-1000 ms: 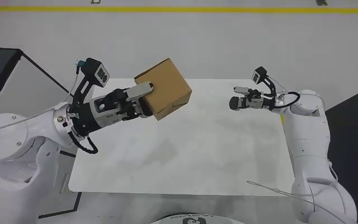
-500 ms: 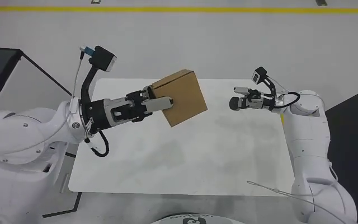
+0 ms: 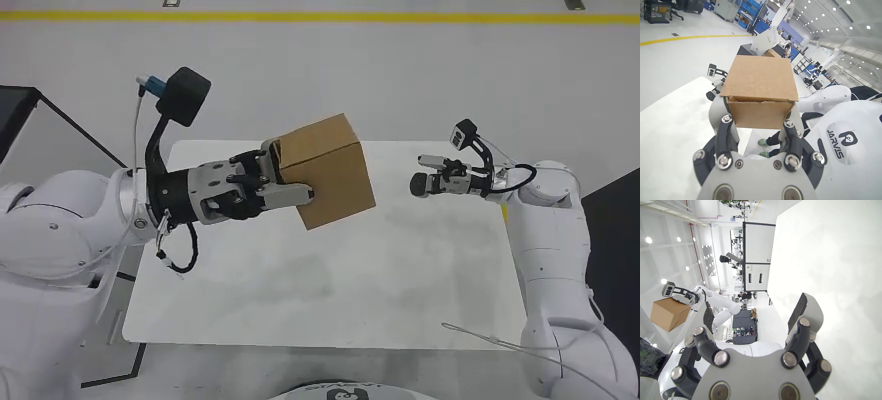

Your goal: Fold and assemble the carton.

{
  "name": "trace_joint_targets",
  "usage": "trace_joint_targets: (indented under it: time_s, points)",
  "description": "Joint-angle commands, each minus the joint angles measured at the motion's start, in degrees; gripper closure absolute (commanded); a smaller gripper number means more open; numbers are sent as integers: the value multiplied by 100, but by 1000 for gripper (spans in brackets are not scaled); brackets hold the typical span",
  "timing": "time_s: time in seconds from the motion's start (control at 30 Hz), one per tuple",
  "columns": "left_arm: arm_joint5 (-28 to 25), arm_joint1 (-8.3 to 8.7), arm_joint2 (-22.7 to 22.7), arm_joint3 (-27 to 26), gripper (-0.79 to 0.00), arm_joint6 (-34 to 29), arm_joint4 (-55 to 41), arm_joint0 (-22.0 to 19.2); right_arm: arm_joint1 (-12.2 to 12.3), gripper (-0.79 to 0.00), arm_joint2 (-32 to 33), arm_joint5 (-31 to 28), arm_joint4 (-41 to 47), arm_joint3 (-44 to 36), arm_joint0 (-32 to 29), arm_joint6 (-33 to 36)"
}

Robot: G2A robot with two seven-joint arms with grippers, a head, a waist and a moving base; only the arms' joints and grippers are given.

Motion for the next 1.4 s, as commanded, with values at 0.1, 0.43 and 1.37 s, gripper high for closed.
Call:
trace_joint_targets:
  time_s: [0.1,0.43,1.37]
  points:
    - [-102,7,-42,-30,0,22,246,-16,0,-785,0,0,0,0,0,0]
    - [-3002,11,-305,142,0,1019,2470,415,0,-785,0,0,0,0,0,0]
    - [-5263,-197,-211,-73,0,4923,8494,220,0,-785,0,0,0,0,0,0]
